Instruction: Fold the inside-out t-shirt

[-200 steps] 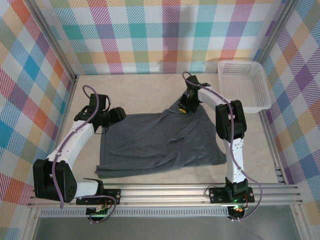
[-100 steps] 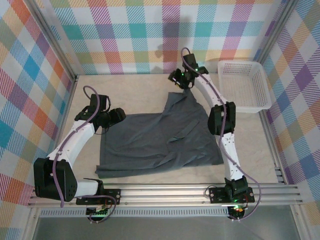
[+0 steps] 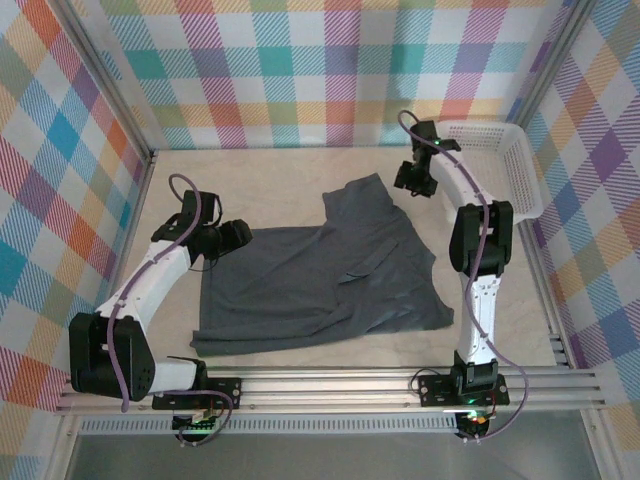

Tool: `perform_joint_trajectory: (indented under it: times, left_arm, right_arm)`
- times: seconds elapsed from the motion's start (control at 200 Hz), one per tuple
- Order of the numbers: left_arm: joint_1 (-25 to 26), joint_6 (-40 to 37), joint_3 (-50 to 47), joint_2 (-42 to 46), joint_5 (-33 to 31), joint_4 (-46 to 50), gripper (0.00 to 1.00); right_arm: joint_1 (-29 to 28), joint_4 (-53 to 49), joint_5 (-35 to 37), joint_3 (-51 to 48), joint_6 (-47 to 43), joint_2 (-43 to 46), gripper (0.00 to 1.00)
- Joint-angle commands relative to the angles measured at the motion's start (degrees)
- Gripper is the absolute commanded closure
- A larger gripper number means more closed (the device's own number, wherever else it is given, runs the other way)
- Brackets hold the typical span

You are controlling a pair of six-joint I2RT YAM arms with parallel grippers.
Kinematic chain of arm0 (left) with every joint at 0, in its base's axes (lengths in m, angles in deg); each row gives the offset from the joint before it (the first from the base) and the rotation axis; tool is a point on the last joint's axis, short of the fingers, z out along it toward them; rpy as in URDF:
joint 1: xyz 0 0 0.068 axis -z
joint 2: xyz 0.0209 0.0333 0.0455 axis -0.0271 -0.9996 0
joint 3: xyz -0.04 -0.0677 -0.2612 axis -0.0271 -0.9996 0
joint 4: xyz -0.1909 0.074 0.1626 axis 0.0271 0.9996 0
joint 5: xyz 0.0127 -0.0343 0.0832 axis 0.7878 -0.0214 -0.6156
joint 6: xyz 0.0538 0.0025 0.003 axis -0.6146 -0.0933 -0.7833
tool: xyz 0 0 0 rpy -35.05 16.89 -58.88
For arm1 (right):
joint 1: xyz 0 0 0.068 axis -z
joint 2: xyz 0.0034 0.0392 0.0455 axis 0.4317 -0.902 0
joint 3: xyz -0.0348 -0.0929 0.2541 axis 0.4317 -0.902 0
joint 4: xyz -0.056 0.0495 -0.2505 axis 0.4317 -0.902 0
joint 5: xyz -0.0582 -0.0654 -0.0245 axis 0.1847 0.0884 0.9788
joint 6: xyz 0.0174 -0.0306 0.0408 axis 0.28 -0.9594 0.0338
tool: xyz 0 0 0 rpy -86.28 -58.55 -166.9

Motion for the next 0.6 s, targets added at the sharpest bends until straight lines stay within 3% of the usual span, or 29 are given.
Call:
perform_joint_trajectory:
  times: [0.0, 0.165, 0.31, 0.455, 0.595]
  left_arm:
    - [0.43, -0.89, 1.22, -0.98, 0.08, -0.27, 0.38]
    - [0.4, -1.19, 1.42, -0.82, -0.16, 0.3, 0.38]
    - [0.4, -1.1, 1.19, -1.48, 0.12, 0.2, 0.38]
    - [0.38, -0.82, 1.08, -2.01, 0.58, -0.33, 0.38]
    - [0.39, -1.04, 1.31, -2.28, 0.22, -0.04, 0.38]
  right_arm:
    - [-1.09, -0.48, 1.22, 0.26, -5.68, -1.58, 0.45]
    - [-1.18, -4.5, -2.39, 5.68, -6.82, -7.62, 0.44]
    - [-1.33, -3.26, -7.28, 4.09, -6.88, -7.94, 0.31]
    - [-1.88, -1.62, -11.66, 2.43, -7.55, -7.56, 0.32]
    - [-2.15, -1.35, -10.93, 2.81, -7.27, -8.99, 0.38]
